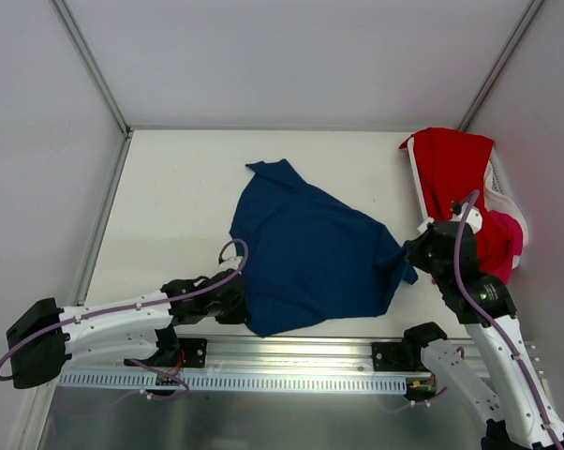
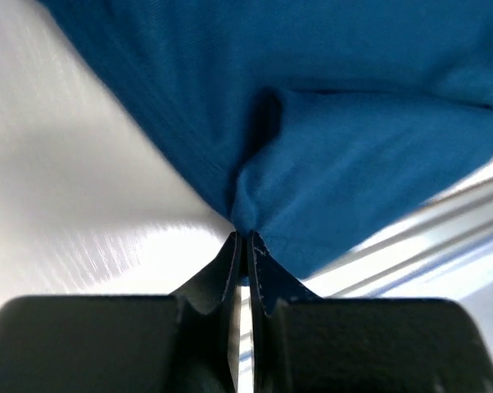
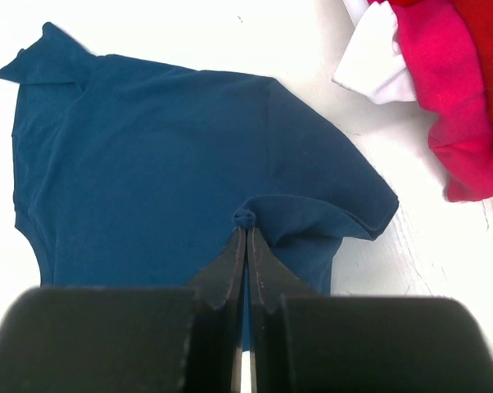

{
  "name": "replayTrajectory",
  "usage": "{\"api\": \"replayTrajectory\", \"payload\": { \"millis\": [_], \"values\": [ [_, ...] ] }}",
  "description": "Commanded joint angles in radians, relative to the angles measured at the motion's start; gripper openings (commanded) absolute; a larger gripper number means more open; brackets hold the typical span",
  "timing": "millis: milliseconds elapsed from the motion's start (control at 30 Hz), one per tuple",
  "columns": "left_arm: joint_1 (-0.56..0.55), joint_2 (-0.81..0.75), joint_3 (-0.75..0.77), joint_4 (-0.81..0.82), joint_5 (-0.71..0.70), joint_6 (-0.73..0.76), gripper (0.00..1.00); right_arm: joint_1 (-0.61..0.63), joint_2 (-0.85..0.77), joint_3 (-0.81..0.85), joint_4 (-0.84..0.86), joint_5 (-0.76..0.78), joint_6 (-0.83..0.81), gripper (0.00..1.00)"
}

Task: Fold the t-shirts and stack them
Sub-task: Flatten the tshirt out

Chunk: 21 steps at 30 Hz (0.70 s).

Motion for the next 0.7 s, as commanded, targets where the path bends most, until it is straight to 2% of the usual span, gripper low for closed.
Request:
{"api": "replayTrajectory", "payload": {
  "millis": [0,67,133,300,533,667],
  "values": [
    [-0.008,-0.062,0.203,-0.112,-0.035,0.094,0.00,0.004,0.002,0.082,-0.017,0.030,-0.021,0.01],
    [-0.007,-0.086,0.310,-0.193,-0.069,0.164,0.00,0.003,0.005,0.155,-0.049,0.041,-0.049,0.01],
    [-0.008,-0.085,0.490,-0.276,-0.101,0.240,0.00,0.004,0.013,0.235,-0.072,0.044,-0.072,0.00],
    [-0.008,-0.070,0.829,-0.363,-0.183,0.370,0.00,0.003,0.027,0.373,-0.075,-0.003,-0.141,0.01],
    [-0.008,-0.077,1.091,-0.405,-0.301,0.518,0.00,0.004,0.045,0.529,-0.064,-0.123,-0.259,0.00],
    [-0.008,-0.103,1.223,-0.425,-0.354,0.602,0.00,0.004,-0.001,0.576,0.004,-0.164,-0.346,0.00]
  ]
}}
